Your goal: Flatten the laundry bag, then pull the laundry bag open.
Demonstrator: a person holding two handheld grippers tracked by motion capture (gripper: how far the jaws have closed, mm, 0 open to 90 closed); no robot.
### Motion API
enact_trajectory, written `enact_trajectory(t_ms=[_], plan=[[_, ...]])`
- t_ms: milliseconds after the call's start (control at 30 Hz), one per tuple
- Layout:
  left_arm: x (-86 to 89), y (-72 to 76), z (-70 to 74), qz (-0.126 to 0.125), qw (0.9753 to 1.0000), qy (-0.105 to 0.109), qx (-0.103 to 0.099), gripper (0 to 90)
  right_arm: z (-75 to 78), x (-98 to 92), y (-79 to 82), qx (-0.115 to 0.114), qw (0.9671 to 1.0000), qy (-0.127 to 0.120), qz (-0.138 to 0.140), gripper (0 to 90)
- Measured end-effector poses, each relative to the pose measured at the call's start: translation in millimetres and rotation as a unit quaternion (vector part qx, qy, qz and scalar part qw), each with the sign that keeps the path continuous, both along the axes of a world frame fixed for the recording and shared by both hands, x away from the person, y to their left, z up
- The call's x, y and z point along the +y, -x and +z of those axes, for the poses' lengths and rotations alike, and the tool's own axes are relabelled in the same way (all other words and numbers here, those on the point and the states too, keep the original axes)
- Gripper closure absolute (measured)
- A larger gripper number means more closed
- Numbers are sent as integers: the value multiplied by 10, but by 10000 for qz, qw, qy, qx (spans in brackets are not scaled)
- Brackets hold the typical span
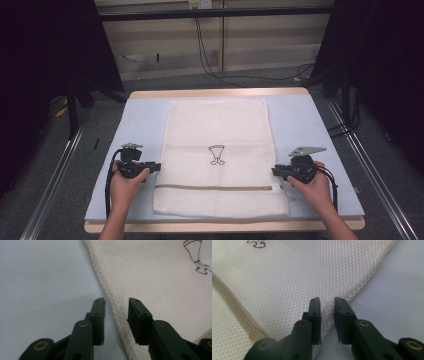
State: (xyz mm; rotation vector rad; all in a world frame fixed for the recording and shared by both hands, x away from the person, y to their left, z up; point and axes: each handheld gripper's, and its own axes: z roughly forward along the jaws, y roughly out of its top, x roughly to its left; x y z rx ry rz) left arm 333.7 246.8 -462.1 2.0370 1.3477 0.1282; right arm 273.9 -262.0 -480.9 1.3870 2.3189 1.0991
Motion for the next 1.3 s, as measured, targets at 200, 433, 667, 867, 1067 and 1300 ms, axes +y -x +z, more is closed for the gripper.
enact_trajectory(t_ms=[200, 433, 667, 867, 1067, 1300], plan=[[-58, 34, -43, -176, 9995, 57, 265, 585, -8, 5, -2, -102, 9999, -16, 84, 885], [-132, 29, -44, -268, 9993, -57, 271, 664, 13, 48, -11, -167, 9996, 172, 126, 889], [-135, 0, -30, -261, 9989, -45, 385, 859, 16, 91, -53, -201, 9995, 239, 92, 891], [-78, -21, -21, -134, 9994, 50, 311, 867, 16, 99, -112, -204, 9996, 170, 20, 891], [-29, -25, -23, -57, 9997, 65, 249, 866, 24, 114, -120, -285, 9995, 113, 82, 890], [-35, -67, -47, -50, 9999, -20, 145, 863, 12, 143, -128, -364, 9992, 144, 82, 889]])
